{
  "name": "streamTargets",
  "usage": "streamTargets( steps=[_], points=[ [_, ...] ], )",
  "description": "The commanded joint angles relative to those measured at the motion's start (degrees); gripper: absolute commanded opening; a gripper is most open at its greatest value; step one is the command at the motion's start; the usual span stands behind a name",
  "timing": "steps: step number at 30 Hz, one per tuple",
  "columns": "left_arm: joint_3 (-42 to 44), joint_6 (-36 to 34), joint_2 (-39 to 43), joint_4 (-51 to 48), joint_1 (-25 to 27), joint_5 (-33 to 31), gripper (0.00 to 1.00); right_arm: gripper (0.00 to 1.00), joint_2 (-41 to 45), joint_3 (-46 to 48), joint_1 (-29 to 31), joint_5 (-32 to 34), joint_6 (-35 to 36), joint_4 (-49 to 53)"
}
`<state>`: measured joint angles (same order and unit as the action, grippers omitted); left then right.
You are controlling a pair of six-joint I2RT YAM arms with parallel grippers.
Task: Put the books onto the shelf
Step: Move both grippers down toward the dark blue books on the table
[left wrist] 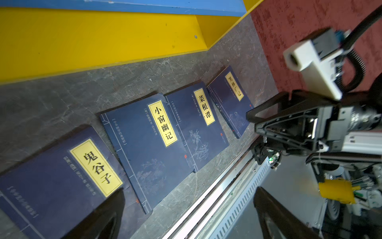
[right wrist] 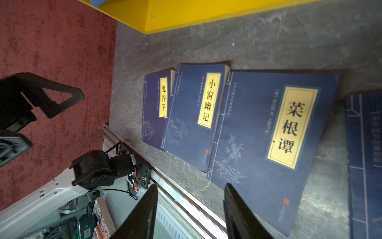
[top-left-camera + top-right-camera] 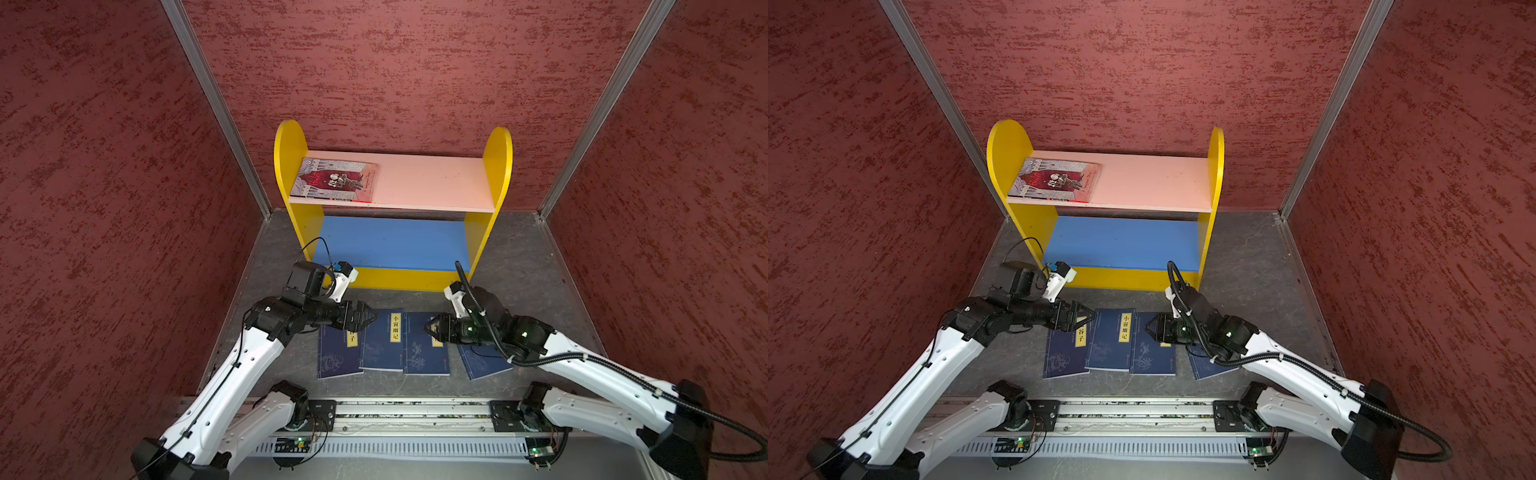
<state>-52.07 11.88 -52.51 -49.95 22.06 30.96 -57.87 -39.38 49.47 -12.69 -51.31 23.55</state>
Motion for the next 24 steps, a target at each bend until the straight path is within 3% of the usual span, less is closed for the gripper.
streamTargets(
  steps=[1, 6, 10, 13, 19, 24],
  points=[
    [1.6, 9.6, 0.0, 7.5, -0.1, -1.2, 0.99, 0.53, -0.3, 1.3, 0.5, 1.7, -4.3, -9.6],
    [10.8, 21.0, -3.0, 16.4, -1.2, -4.1, 0.99, 0.54, -4.7, 1.3, 0.6, 2.8, -4.6, -10.0],
    [15.7, 24.5, -7.8, 18.0, -5.1, -5.4, 0.99, 0.54, -8.2, 0.5, 0.5, 3.6, -4.8, -10.7],
    [16.4, 23.5, -10.6, 17.7, -7.3, -3.8, 0.98, 0.54, -9.8, 1.2, 0.5, 3.5, -6.0, -13.5],
    [19.3, 21.5, -15.2, 21.1, -6.6, 1.9, 0.97, 0.54, -12.0, 2.5, 0.5, 2.8, -7.2, -19.1],
    [20.1, 20.8, -19.5, 22.5, -5.0, 2.0, 0.96, 0.54, -12.8, 2.4, 0.5, 2.9, -6.9, -20.0]
  ],
)
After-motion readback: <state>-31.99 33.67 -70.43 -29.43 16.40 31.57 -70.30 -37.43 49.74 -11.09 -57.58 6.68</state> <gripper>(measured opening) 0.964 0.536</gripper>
